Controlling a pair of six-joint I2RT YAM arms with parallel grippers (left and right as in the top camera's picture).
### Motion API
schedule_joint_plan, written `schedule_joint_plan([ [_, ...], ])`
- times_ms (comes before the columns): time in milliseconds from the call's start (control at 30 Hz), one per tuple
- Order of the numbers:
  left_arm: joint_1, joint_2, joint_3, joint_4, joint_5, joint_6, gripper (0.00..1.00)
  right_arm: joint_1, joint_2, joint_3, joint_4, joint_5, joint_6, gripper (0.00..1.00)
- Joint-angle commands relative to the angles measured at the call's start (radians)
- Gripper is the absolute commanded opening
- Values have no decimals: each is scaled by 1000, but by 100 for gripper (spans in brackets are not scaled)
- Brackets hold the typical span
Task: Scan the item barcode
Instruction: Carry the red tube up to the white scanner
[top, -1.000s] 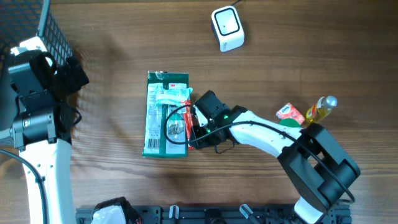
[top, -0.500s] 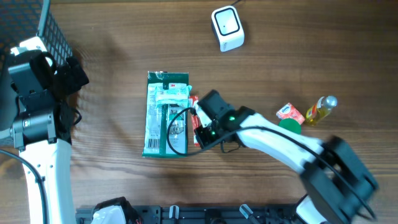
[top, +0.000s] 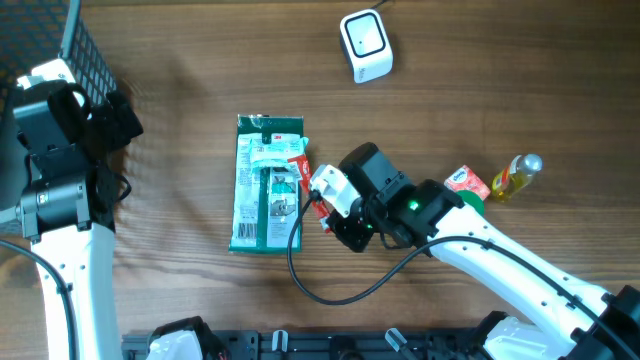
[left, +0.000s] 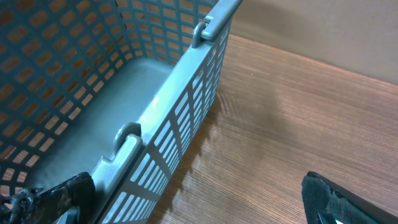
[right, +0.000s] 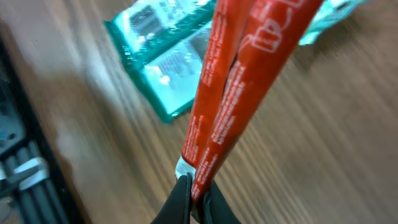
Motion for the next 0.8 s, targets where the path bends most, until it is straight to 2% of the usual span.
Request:
schedule_joint_plan([
  [0, 5, 39, -56, -52, 55, -40, 100, -5, -2, 26, 3, 262, 50, 4],
  [133, 5, 40, -56, -52, 54, -40, 100, -27, -2, 230, -116, 457, -53, 4],
  [200, 5, 40, -56, -52, 54, -40, 100, -63, -2, 367, -185, 471, -129, 4],
  [333, 5, 40, -56, -52, 55, -40, 100, -158, -2, 556, -270, 484, -159, 4],
  [500, 5, 40, -56, -52, 55, -40, 100, -198, 2, 581, -327, 487, -160, 4],
  [567, 5, 40, -56, -52, 55, -40, 100, -200, 4, 581, -338, 500, -220, 4],
  [767, 5, 40, -56, -52, 55, -40, 100, -200, 6, 581, -338, 618, -231, 4],
])
